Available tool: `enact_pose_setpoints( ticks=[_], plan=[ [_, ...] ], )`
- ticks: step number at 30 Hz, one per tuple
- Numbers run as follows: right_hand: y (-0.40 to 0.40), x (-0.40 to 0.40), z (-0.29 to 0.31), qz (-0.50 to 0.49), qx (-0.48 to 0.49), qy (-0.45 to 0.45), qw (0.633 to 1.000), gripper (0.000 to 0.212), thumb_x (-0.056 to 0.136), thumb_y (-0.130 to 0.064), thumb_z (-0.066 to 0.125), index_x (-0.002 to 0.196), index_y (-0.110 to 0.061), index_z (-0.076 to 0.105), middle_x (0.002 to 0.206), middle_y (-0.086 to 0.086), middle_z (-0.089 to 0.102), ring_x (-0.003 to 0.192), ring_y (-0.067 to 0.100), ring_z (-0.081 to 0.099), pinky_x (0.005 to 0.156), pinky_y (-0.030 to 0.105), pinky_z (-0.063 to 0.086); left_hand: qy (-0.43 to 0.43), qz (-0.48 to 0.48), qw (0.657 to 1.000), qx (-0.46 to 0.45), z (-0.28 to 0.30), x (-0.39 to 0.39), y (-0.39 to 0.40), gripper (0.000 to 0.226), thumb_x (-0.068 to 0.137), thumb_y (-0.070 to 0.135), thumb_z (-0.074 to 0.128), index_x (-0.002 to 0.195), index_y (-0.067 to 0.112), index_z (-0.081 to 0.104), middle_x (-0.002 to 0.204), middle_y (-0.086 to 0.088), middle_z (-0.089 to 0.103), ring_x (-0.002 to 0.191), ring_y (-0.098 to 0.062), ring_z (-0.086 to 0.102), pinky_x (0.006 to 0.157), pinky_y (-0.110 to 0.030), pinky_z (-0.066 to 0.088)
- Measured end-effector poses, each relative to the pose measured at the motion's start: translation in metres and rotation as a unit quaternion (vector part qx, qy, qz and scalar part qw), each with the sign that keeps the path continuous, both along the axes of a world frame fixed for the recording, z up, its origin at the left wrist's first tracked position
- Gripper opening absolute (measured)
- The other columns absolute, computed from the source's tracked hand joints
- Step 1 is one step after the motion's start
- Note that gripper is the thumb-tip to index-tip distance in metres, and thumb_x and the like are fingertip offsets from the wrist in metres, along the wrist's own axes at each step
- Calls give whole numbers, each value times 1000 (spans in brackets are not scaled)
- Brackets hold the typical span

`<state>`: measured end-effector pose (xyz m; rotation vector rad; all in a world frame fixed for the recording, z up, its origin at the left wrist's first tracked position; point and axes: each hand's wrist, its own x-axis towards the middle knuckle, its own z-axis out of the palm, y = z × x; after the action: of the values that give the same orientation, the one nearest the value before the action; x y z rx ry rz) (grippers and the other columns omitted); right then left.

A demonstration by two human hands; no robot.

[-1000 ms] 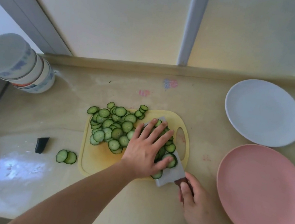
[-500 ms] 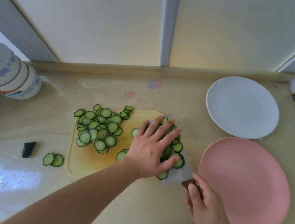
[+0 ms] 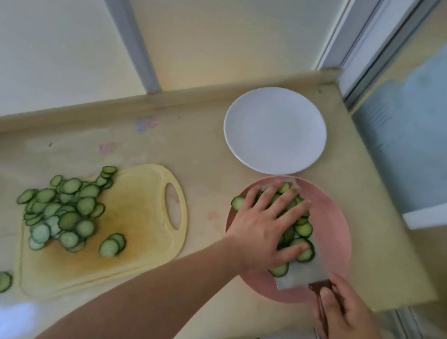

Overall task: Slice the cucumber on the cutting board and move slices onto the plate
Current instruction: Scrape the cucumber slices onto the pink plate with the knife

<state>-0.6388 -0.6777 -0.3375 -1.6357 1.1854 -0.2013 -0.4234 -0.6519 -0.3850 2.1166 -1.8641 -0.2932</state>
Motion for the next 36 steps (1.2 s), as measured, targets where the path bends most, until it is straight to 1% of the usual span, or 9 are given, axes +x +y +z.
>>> enact_pose_setpoints(
  ticks=[5,9,15,22,25,27,28,30,36],
  plan=[
    [-6,-12,-4,20,-1,31,999,22,99,-18,48,95,-35,62,56,-1,57,47,12,50,50,29,43,-8,-6,1000,20,1,-12,-2,79,89,72,36,156,31,25,167,-3,23,153,-35,15,121,-63,13],
    [-13,-11,-4,45,-39,60,996,21,98,-19,51,98,-36,62,66,0,64,49,10,55,51,27,46,-28,-58,998,-7,-1,-23,-7,78,89,70,46,155,32,30,167,-2,25,155,-34,12,122,-64,5],
    [-15,-12,-1,50,-34,54,997,23,98,-18,50,101,-37,62,65,-1,64,47,7,54,47,20,43,-51,-106,992,-43,-16,-29,-12,56,96,59,50,142,28,58,160,-5,40,150,-37,27,118,-65,21],
    [-14,-37,6,35,-20,55,998,37,96,-15,53,103,-51,60,66,4,65,49,8,55,52,23,45,-17,-85,993,-82,-22,-26,-15,49,98,45,48,142,27,58,150,-9,52,143,-39,40,113,-63,31],
    [-10,-49,20,2,4,49,999,17,86,-51,61,100,-60,58,67,3,67,53,21,61,53,31,51,-15,-83,993,-85,-25,-25,-16,52,99,44,45,146,24,53,154,-7,49,143,-38,41,114,-62,32],
    [-11,-64,19,-35,0,51,998,49,61,-90,48,100,-62,59,72,1,71,61,28,67,60,38,56,-19,-78,993,-91,-25,-26,-16,53,100,43,43,148,21,52,156,-5,46,142,-37,43,115,-60,33],
    [-11,-70,21,-42,-2,53,998,51,60,-92,46,99,-63,59,72,0,71,61,29,67,62,38,56,-20,-74,993,-94,-25,-26,-17,53,101,43,43,148,20,52,156,-4,46,141,-37,44,115,-59,33],
    [-13,-75,27,-61,-23,62,996,25,72,-71,51,96,-67,57,68,-1,71,56,24,66,59,31,53,-24,-71,993,-96,-27,-26,-17,53,102,43,42,147,19,53,154,-4,49,139,-37,47,115,-58,33],
    [-17,-82,29,-19,-38,86,995,22,90,-34,54,103,-48,64,59,8,66,37,5,50,43,9,39,-54,-53,994,-78,-29,-22,-14,55,97,50,47,135,14,64,140,-3,61,132,-34,52,113,-58,34]
  ],
)
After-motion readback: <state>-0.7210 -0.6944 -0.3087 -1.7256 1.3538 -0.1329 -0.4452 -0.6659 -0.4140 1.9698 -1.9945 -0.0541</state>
